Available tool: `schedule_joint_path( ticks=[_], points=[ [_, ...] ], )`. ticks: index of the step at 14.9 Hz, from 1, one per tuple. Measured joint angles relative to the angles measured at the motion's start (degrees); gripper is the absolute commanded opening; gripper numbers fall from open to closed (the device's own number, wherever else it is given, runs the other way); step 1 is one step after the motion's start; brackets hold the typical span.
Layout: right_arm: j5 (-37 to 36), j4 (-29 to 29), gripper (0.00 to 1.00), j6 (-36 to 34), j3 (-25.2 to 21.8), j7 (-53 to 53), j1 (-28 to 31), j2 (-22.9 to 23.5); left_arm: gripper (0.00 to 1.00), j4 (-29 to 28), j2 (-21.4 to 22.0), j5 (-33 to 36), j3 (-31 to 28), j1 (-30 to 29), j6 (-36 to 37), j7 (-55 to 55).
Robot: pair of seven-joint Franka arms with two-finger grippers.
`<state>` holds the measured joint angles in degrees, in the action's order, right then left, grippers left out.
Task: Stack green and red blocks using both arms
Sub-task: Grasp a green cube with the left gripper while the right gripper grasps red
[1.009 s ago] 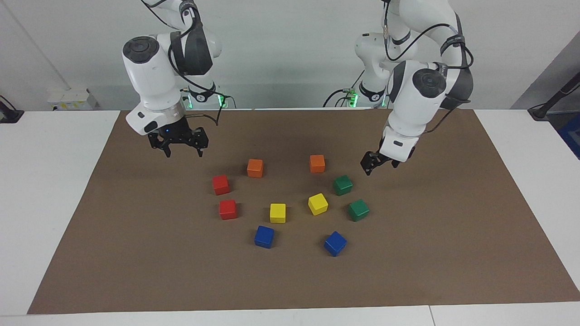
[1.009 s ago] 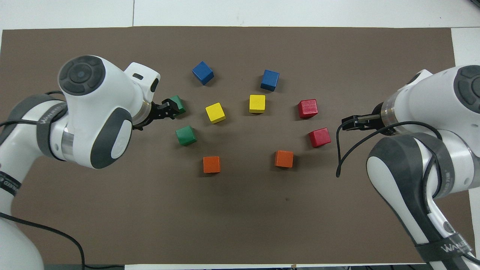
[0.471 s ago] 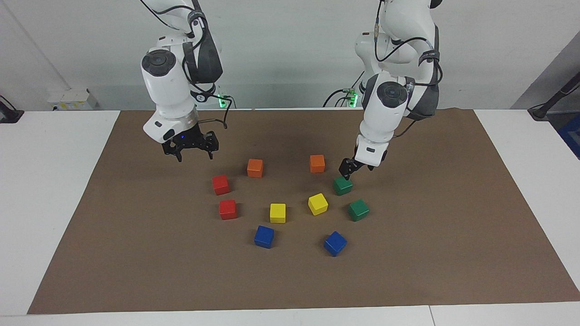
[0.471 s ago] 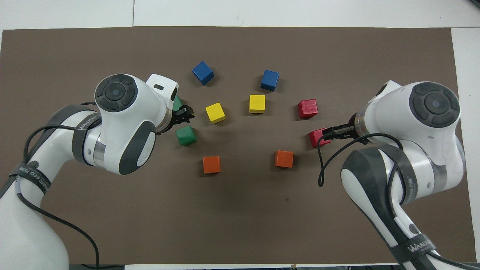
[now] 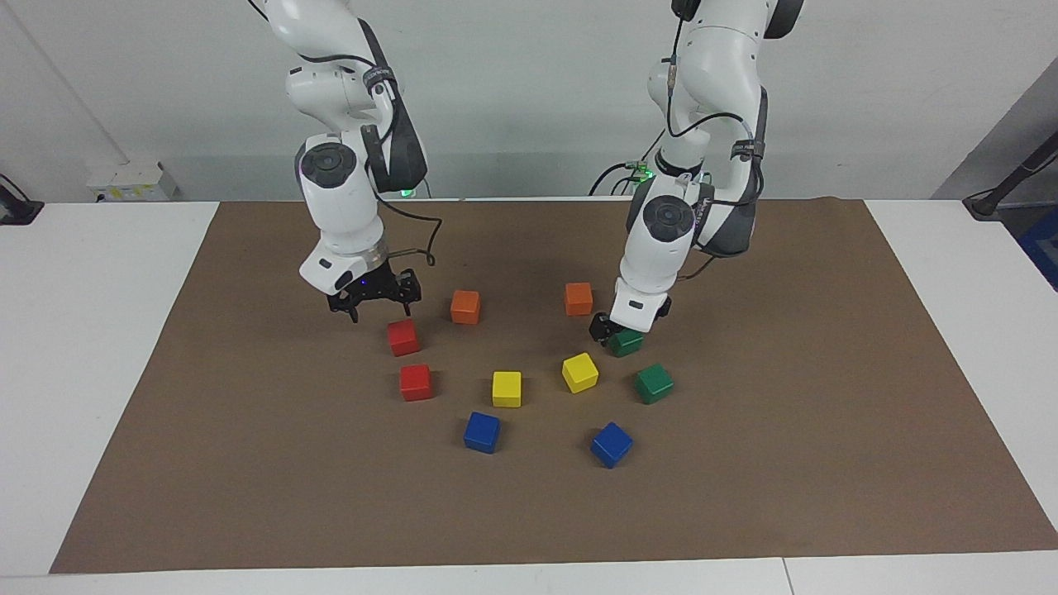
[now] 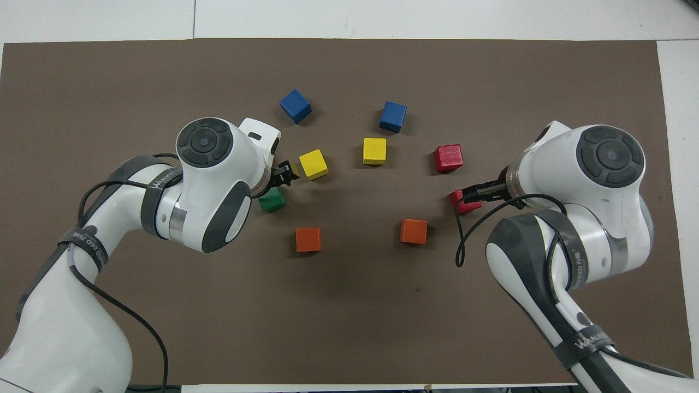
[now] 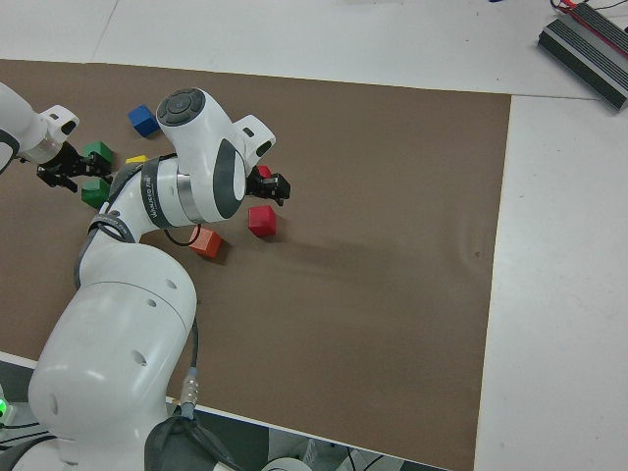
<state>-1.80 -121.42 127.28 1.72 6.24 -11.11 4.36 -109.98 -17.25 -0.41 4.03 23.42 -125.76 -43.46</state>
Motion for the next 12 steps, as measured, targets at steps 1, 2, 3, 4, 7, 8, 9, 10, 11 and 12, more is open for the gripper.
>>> schedule_joint_path(
  ticks=[1,2,3,4,7,8,9,10,11,12],
  points=[
    [0.0,-0.2,1.0,0.7,0.0,0.0,0.0,0.5,1.0,0.0,0.0,0.0,-0.1,0.0,0.0,0.0],
    [0.0,-0.3,1.0,1.7,0.0,0.0,0.0,1.0,1.0,0.0,0.0,0.0,-0.2,0.0,-0.1,0.0],
    [0.0,-0.4,1.0,2.7,0.0,0.0,0.0,1.4,1.0,-0.1,0.0,0.0,-0.3,0.0,-0.4,0.0],
    [0.0,-0.7,1.0,4.0,0.0,-0.1,-0.1,1.8,1.0,-0.3,0.0,0.0,-0.4,0.0,-0.8,0.0],
    [0.0,-1.5,1.0,6.4,0.0,-0.1,-1.5,3.1,1.0,-2.0,0.0,0.0,-0.4,0.0,-3.2,0.0],
    [0.0,-1.6,1.0,6.6,0.0,-0.1,-1.8,3.3,1.0,-2.4,0.0,0.0,-0.5,0.0,-3.6,0.0],
    [0.0,-1.6,1.0,6.7,0.0,-0.1,-1.9,3.4,1.0,-2.5,0.0,0.0,-0.5,0.0,-3.7,0.0],
    [0.0,-1.6,1.0,6.8,0.0,-0.1,-1.9,3.4,1.0,-2.6,0.0,0.0,-0.5,0.0,-3.8,0.0],
    [0.0,-1.6,1.0,7.2,0.0,-0.1,-1.9,3.4,1.0,-2.8,0.0,0.0,-0.5,0.0,-3.8,0.0],
    [0.0,-1.6,1.0,7.7,0.0,-0.1,-1.9,3.4,1.0,-2.9,0.0,0.0,-0.4,0.0,-3.9,0.0]
  ],
)
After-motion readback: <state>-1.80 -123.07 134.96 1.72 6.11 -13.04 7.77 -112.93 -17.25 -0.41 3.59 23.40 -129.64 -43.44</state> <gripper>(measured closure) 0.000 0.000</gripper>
